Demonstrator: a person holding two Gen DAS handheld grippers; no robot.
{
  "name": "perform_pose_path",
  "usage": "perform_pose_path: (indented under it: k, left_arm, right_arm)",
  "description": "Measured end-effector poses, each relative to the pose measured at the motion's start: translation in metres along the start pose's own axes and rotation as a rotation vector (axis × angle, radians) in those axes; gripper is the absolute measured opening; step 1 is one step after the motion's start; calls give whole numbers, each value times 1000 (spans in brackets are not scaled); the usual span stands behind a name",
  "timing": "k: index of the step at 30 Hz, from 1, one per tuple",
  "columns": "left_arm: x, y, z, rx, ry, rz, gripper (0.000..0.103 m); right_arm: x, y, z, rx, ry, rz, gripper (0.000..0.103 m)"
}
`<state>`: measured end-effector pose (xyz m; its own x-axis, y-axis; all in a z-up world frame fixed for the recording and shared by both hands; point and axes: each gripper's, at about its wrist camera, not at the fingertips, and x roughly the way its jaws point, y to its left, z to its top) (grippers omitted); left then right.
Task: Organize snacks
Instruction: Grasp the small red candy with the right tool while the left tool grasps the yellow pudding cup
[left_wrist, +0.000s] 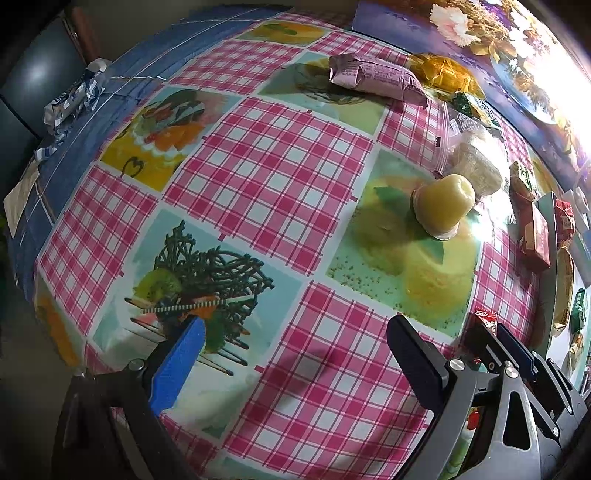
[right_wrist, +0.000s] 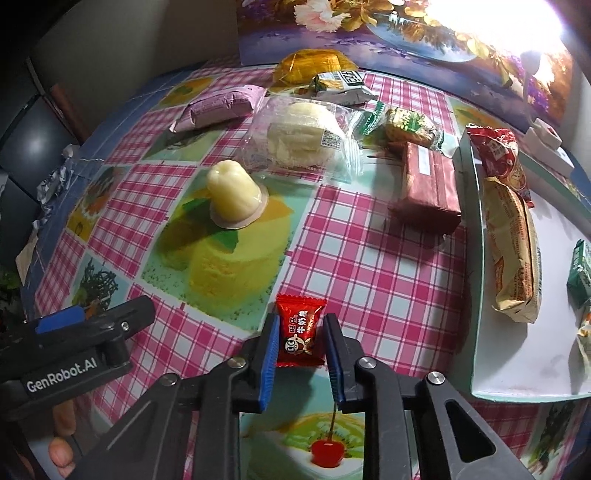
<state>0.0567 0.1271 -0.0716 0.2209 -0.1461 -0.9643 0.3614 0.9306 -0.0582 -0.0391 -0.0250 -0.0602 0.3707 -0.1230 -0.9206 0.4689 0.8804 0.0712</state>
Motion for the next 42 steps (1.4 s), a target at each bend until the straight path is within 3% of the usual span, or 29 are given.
perform_pose_path:
  k: [15, 30, 34, 38, 40, 42]
  left_arm:
    - [2, -15, 9, 22, -2, -2, 99]
    - [-5, -68, 48, 80, -97, -118, 98]
    - [-1, -85, 59, 118, -114, -141, 83]
    - [6, -101, 73, 141, -124, -147, 79]
    - [10, -104, 69, 159, -127, -143, 59]
    - [14, -112, 70, 177, -123, -135, 59]
  right_arm:
    - [1, -7, 7, -7, -26, -47, 19]
    - [-10, -42, 25, 155, -86, 17, 18]
    - [-14, -50, 29, 190, -99, 30, 18]
    - [-16, -58, 33, 223, -106, 49, 18]
    - [-16, -61, 35, 234, -109, 55, 18]
    - [-16, -64, 38, 242, -111, 60, 18]
